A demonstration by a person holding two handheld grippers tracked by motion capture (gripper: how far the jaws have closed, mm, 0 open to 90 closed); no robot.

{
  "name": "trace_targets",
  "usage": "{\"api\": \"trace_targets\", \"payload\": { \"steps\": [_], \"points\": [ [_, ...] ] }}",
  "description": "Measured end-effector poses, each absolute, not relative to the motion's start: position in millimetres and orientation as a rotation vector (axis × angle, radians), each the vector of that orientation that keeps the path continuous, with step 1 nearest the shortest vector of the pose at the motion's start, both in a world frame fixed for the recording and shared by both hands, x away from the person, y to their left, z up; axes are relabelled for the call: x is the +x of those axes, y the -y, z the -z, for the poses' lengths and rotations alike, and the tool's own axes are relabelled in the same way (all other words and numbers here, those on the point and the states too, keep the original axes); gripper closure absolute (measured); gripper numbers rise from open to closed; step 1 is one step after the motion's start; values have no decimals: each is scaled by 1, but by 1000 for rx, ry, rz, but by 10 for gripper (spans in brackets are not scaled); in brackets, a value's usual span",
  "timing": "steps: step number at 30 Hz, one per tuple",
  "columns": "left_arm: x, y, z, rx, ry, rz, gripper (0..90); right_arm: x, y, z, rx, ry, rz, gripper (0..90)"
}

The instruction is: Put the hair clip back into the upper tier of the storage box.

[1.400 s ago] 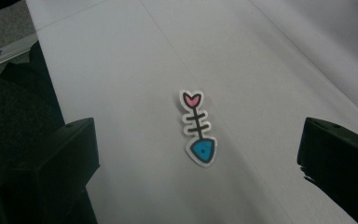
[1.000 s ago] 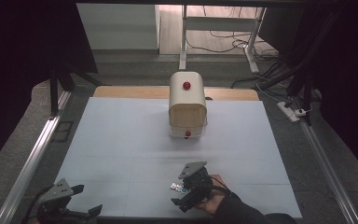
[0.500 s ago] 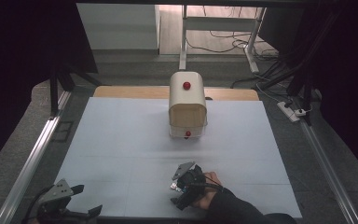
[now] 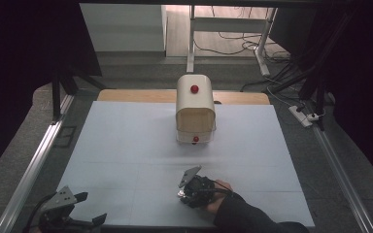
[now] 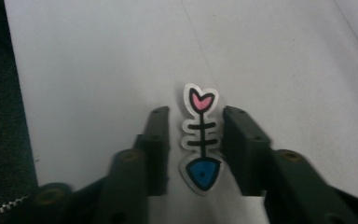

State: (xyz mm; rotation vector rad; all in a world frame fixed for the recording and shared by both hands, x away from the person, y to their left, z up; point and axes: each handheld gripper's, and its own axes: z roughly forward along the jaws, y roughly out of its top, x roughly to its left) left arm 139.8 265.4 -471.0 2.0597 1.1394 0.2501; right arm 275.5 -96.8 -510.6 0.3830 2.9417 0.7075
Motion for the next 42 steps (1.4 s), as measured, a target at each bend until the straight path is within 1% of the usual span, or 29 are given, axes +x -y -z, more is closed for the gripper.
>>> {"api": "trace_targets", "payload": {
  "steps": [1, 2, 15, 25, 42],
  "points": [
    [140, -265, 471, 2060, -1139, -251, 37, 275, 96, 510, 390, -2944, -695, 723],
    [140, -265, 471, 2060, -1139, -251, 37, 274, 95, 510, 394, -2945, -700, 726],
    [140, -266, 471, 2058, -1138, -250, 37, 274, 94, 505, 406, -2958, -723, 731],
    [140, -266, 471, 2056, -1140, -248, 38, 278, 101, 488, 458, -2914, -863, 731],
    [140, -267, 471, 2044, -1150, -240, 38, 292, 125, 443, 574, -2804, -1051, 731]
  ]
}}
